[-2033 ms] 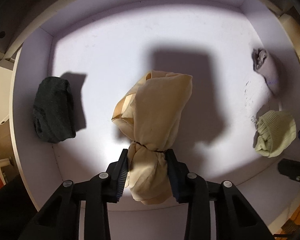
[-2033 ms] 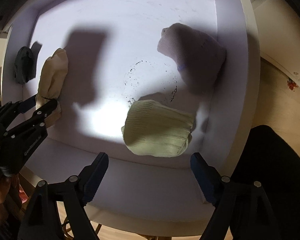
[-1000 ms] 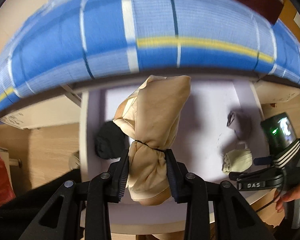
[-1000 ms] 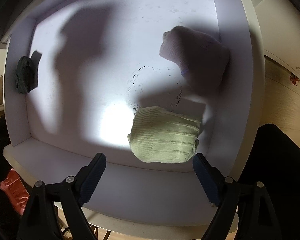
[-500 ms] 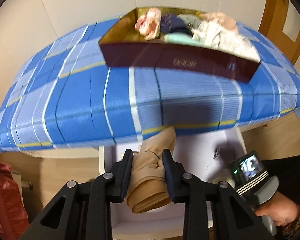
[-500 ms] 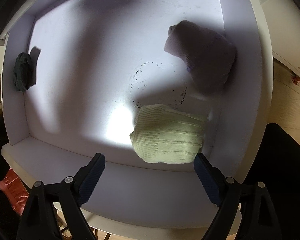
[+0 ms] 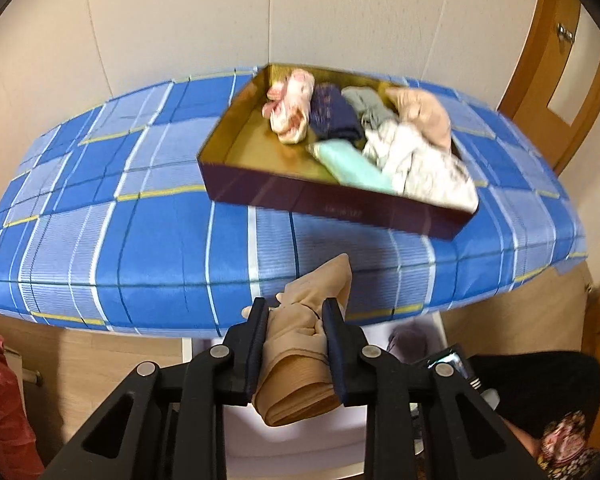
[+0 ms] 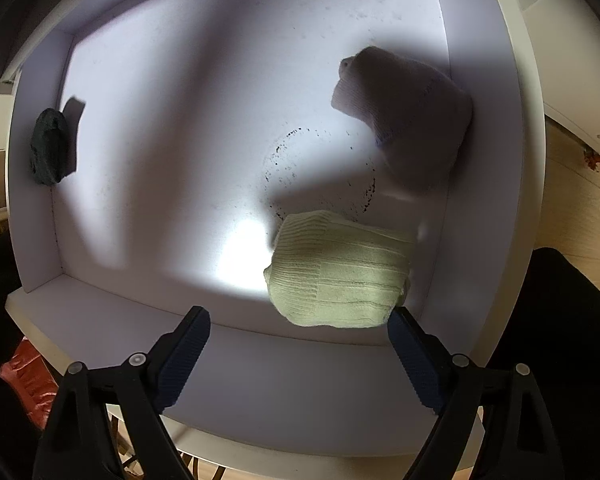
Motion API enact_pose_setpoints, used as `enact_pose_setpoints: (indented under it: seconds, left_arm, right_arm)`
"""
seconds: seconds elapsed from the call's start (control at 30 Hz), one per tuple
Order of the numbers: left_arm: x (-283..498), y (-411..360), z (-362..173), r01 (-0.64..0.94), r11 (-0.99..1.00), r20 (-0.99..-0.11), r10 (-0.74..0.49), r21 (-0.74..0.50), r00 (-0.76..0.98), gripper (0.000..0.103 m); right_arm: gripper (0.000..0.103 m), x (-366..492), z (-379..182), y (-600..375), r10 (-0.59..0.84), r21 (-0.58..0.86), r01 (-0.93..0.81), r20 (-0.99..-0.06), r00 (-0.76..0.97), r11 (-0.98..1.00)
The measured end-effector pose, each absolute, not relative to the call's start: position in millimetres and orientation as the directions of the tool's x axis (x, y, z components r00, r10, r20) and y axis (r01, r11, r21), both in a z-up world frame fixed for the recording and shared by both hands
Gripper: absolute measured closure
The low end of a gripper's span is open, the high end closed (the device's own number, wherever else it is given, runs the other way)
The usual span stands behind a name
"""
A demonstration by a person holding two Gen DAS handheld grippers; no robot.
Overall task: Organize soft objects
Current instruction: 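Lift the beige garment with the left gripper and carry it toward the box, then lower the beige garment into the gold box with the left gripper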
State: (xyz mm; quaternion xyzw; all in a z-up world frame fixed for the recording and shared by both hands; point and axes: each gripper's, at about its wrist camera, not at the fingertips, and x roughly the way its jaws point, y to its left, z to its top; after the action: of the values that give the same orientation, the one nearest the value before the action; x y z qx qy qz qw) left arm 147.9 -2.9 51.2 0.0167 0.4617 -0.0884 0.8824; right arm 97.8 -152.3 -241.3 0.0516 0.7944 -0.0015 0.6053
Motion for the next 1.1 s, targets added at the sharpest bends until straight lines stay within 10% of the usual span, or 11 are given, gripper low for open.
enact_pose_setpoints:
  seconds: [0.53, 1.1]
  left_arm:
    - [217, -18, 118, 0.132, 0.991, -0.742, -0.101, -0.016, 0.663, 0.076]
    - [327, -35, 46, 0.041, 0.962, -0.786, 0.196, 0.271, 0.586, 0.076]
  right_arm:
    - [0.012, 98, -238, -160, 0.122, 0.097, 0.107, -0.96, -0.253, 0.989]
    - [0.012, 98, -234, -171, 0.195, 0.157, 0.167, -0.95, -0.242, 0.973]
